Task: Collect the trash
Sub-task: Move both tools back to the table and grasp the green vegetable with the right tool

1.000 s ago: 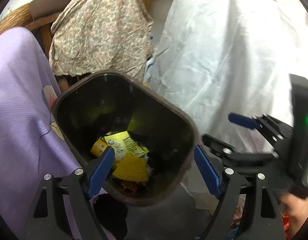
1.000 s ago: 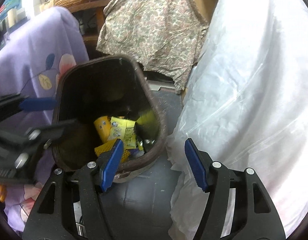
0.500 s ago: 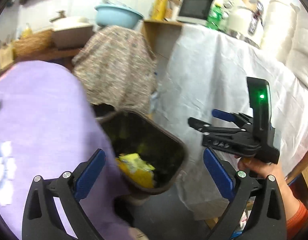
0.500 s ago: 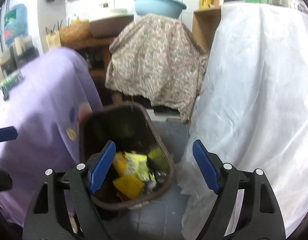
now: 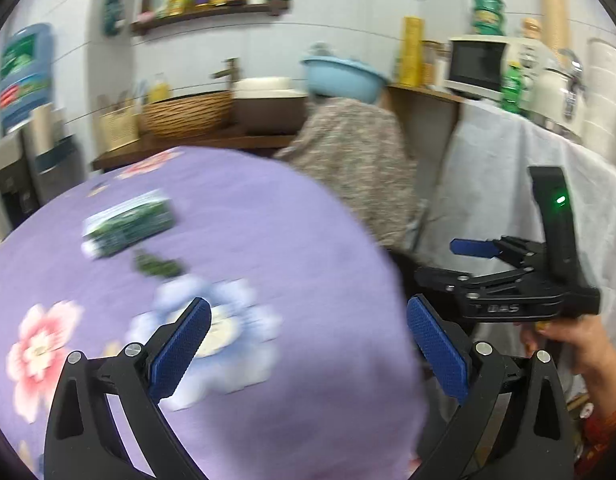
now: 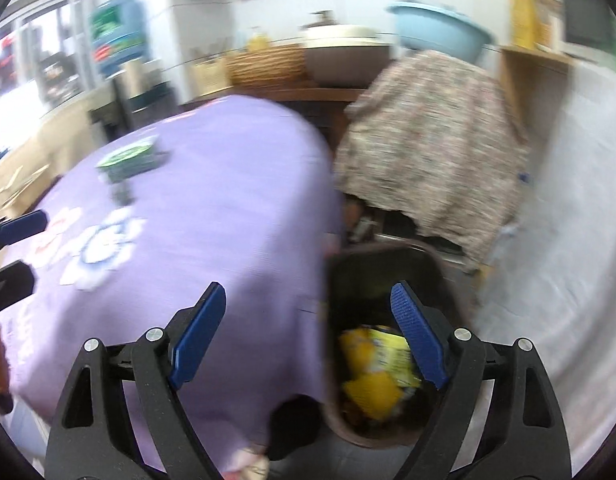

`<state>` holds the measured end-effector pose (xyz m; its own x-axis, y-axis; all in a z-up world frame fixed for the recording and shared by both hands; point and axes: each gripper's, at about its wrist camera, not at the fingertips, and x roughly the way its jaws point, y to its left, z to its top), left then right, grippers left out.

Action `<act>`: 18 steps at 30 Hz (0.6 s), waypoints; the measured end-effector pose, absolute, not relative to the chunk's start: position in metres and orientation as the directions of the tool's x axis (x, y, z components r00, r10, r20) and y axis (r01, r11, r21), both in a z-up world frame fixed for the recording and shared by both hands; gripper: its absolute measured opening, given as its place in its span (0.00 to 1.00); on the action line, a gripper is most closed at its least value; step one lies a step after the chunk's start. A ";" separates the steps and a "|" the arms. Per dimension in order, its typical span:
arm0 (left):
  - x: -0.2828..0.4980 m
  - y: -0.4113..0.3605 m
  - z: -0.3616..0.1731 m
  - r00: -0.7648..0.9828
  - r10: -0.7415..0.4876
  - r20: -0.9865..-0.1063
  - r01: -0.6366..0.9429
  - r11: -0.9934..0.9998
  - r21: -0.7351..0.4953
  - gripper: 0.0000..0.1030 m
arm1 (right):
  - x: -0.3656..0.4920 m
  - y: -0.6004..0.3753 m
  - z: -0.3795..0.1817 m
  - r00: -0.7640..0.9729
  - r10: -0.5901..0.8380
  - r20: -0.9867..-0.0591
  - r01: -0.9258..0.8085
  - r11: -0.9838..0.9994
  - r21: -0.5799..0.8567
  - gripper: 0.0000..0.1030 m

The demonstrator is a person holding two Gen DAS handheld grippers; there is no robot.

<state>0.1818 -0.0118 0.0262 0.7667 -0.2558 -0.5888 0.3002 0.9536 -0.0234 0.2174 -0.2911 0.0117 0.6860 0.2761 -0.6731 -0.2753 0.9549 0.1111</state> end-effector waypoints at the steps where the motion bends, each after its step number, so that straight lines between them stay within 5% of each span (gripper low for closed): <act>1: 0.180 -0.001 0.026 0.771 -0.224 -0.596 0.274 0.962 -0.008 0.94 | 0.220 -0.273 0.013 0.668 0.311 -0.677 -0.319 0.940 0.117 0.82; 9: 0.187 0.094 0.010 0.767 0.009 -0.642 0.073 0.992 0.100 0.94 | 0.229 -0.148 0.018 0.537 0.454 -0.711 -0.566 0.819 0.095 0.82; 18: 0.192 0.135 0.003 0.753 0.017 -0.658 0.055 0.994 0.089 0.94 | 0.267 -0.055 0.010 0.429 0.458 -0.779 -0.658 0.749 0.078 0.82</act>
